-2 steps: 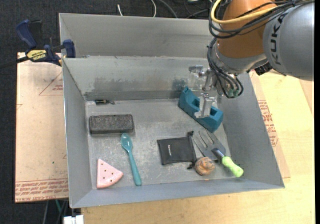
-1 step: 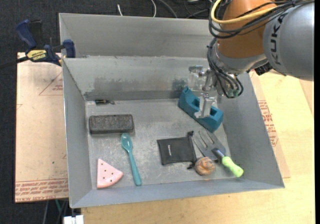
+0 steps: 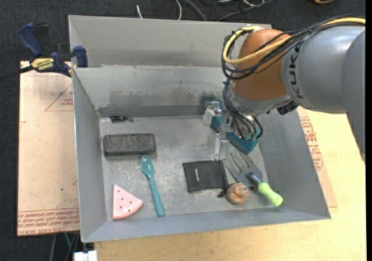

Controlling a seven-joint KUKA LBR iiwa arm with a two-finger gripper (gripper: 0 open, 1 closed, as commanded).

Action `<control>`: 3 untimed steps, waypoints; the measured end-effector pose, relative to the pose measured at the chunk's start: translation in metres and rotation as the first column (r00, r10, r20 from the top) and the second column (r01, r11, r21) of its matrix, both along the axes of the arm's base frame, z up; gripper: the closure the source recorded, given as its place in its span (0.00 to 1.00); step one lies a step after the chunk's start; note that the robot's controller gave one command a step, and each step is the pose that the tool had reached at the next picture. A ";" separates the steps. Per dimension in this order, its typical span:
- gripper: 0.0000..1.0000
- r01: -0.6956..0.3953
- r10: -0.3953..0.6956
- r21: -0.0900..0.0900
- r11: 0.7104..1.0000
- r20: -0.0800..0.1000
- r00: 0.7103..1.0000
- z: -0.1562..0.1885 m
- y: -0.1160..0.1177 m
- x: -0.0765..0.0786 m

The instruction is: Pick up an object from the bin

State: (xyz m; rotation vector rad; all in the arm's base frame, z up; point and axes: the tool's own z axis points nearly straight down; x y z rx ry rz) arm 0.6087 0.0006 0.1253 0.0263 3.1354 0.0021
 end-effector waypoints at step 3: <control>0.00 0.224 -0.224 0.006 0.975 0.005 0.975 -0.058 -0.025 -0.027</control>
Offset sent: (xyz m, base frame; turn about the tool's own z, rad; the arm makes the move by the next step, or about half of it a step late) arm -0.0330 -0.0189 -0.0553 0.1088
